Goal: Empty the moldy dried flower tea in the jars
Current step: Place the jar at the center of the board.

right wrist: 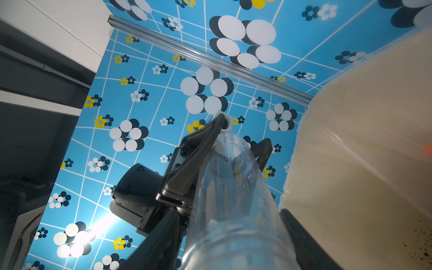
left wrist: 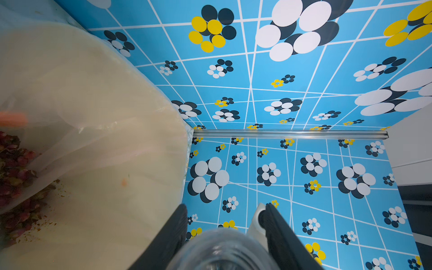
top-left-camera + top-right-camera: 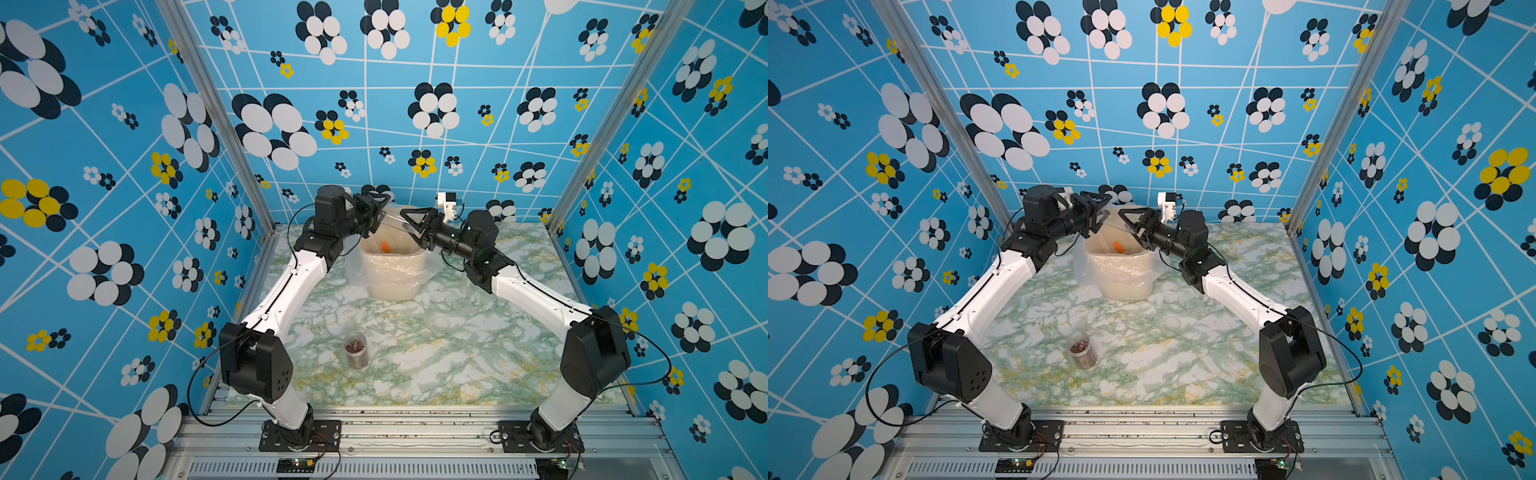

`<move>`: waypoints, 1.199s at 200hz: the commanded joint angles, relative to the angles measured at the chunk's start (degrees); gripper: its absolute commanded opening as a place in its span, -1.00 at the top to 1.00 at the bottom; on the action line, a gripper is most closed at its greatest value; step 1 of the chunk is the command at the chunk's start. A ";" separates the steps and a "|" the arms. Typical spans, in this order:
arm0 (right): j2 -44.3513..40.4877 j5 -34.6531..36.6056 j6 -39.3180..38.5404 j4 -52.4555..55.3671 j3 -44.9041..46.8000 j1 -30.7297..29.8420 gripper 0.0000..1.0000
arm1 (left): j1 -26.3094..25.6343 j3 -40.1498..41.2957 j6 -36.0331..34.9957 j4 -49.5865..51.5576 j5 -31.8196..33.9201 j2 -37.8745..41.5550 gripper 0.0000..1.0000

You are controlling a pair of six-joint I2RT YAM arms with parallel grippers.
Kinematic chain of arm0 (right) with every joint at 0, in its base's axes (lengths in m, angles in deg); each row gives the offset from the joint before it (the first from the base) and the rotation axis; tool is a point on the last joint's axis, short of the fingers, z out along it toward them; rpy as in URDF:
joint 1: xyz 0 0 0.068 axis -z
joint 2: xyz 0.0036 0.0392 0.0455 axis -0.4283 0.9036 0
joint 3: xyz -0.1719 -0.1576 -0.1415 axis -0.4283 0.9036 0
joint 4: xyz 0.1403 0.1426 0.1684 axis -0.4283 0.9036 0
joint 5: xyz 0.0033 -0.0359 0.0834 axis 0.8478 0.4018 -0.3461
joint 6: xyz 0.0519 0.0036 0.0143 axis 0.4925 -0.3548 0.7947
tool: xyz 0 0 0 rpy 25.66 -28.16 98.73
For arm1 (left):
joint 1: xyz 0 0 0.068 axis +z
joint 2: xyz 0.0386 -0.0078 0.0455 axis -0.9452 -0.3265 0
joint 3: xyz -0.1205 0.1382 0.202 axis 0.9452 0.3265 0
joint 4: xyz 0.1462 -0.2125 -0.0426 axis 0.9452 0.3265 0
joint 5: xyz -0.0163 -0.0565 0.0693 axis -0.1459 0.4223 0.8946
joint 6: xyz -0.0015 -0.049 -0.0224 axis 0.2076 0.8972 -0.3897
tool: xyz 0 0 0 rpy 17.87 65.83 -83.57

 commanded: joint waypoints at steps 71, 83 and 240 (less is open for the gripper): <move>0.52 0.69 0.07 -0.83 -1.75 -0.55 0.11 | -0.63 0.68 -2.97 -0.38 -2.41 2.13 1.00; 0.43 0.67 0.07 -0.81 -1.54 -0.55 0.17 | -0.71 0.51 -3.55 -0.26 -2.41 2.30 0.94; -12.07 2.83 -11.20 10.38 5.90 1.76 0.35 | 2.30 -3.83 -29.46 9.88 4.13 9.64 -0.99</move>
